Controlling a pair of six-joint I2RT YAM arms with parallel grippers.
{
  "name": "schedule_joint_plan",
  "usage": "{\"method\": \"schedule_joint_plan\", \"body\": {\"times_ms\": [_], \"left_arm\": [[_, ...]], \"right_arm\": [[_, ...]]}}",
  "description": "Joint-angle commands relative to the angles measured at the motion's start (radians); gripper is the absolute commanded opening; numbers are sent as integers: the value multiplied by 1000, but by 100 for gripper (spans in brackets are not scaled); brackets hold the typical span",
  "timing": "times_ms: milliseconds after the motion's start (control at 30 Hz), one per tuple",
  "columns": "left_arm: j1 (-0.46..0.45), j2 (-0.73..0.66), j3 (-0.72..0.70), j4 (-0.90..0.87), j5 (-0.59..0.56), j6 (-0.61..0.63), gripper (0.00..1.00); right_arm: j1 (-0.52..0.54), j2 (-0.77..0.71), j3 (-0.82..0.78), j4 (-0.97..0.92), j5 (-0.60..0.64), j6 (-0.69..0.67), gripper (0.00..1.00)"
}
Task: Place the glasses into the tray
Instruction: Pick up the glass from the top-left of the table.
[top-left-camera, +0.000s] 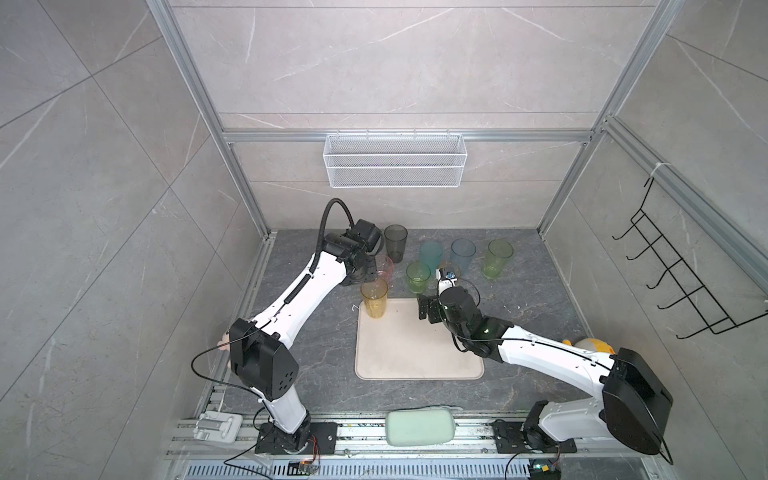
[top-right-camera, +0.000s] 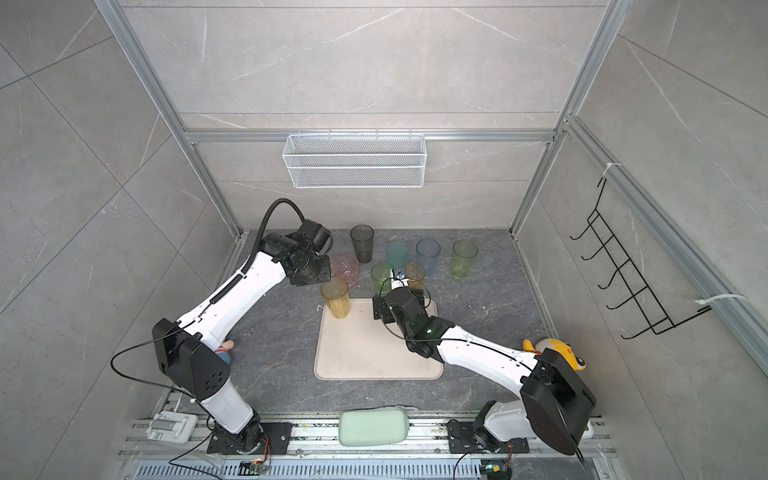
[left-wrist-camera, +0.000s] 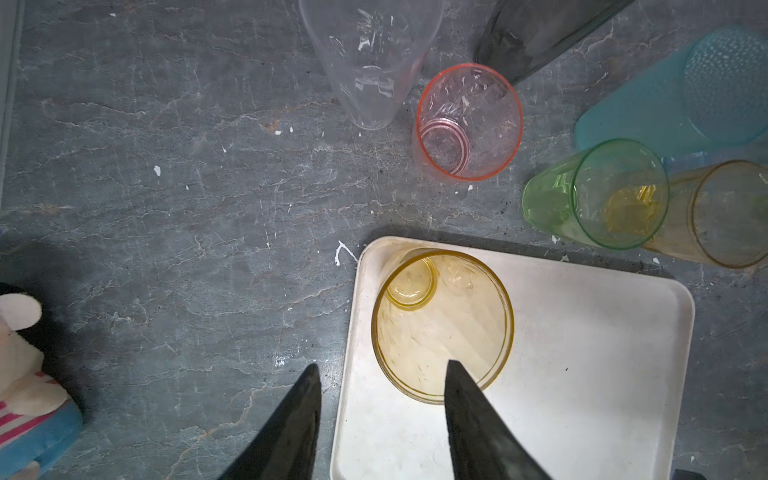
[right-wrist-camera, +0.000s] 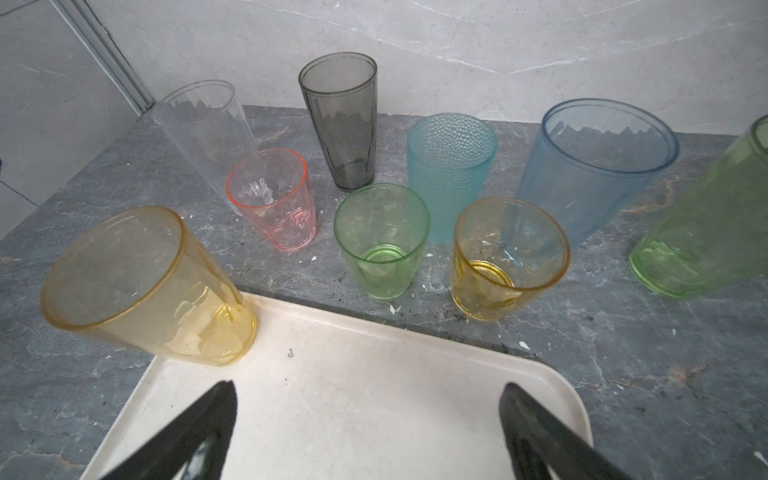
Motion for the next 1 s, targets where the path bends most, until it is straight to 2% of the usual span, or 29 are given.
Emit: {"method": "schedule_joint_plan", "body": {"times_ms": [0, 233, 333, 400, 567, 733, 967], "left_arm": [[29, -40, 52, 20, -26, 21, 51], [50, -53, 115, 45, -88, 53, 56], [76, -56, 119, 81, -96, 67, 61], [97, -53, 111, 110, -102, 76, 68], [159, -4, 131, 154, -69, 112, 71], [232, 71, 155, 182, 18, 99, 72], [266, 195, 257, 165, 55, 90, 71]], "right_arm": [[-2, -28, -10, 14, -5, -17, 100], [-2, -28, -11, 14, -1, -20, 99], [-2, -29, -8, 13, -5, -21, 100], [-2, -29, -6, 9, -7, -23, 100], [-3, -27, -2, 2, -11, -21, 100], [-2, -26, 0, 0, -18, -18, 100], [-2, -22, 5, -4, -19, -20, 100]]}}
